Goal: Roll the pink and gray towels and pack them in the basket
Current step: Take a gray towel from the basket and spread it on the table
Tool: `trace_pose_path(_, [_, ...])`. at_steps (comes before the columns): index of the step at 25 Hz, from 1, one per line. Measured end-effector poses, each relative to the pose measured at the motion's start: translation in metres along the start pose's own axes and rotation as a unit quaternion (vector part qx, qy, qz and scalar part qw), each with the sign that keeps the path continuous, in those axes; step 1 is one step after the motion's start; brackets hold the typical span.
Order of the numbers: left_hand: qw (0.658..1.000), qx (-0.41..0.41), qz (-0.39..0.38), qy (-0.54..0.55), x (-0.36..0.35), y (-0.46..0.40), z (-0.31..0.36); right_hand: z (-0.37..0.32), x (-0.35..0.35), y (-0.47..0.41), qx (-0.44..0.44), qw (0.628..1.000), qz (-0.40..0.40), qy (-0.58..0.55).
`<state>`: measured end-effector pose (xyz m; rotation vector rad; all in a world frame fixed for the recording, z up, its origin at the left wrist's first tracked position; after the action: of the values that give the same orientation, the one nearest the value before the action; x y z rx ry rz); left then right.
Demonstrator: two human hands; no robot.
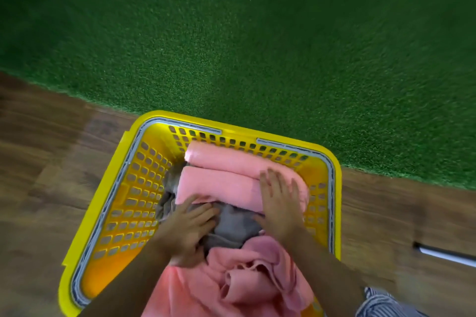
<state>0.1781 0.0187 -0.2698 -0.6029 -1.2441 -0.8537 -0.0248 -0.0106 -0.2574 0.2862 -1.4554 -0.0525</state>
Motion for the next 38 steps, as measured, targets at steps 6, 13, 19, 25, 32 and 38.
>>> trace_pose_path(6, [0.998,0.019,0.010,0.062,0.047,-0.001,0.009,-0.046,0.048,0.029,0.196,0.966,-0.128,-0.105])
trace_pose_path(13, [0.991,0.081,-0.006,0.104,0.207,0.000,0.044,-0.055,0.187,0.064,0.118,0.933,-0.193,-0.279])
trace_pose_path(19, [0.943,0.203,0.073,0.253,0.363,0.035,0.052,-0.050,0.363,0.076,0.148,0.941,-0.147,-0.267])
trace_pose_path(25, [0.942,0.213,0.141,0.219,0.534,0.051,0.059,-0.037,0.541,0.081,0.133,0.941,-0.097,-0.295])
trace_pose_path(32, [0.909,0.255,0.318,0.089,0.788,0.084,0.069,0.015,0.708,0.107,0.088,0.910,-0.021,-0.406])
trace_pose_path(38, [0.852,0.404,0.321,0.090,0.881,0.095,0.056,0.023,0.850,0.151,0.096,0.816,0.155,-0.549])
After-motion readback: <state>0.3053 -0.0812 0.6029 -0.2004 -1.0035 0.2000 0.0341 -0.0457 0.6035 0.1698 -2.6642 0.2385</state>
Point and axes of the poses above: each hand's wrist, its own y-axis away from the middle knuckle, its own x-axis out of the back of the hand, z = x × y, the point moved 5 cm from there along -y, towards the middle knuckle, and after that the axes turned 6 degrees about y, right-handed, at the moved point
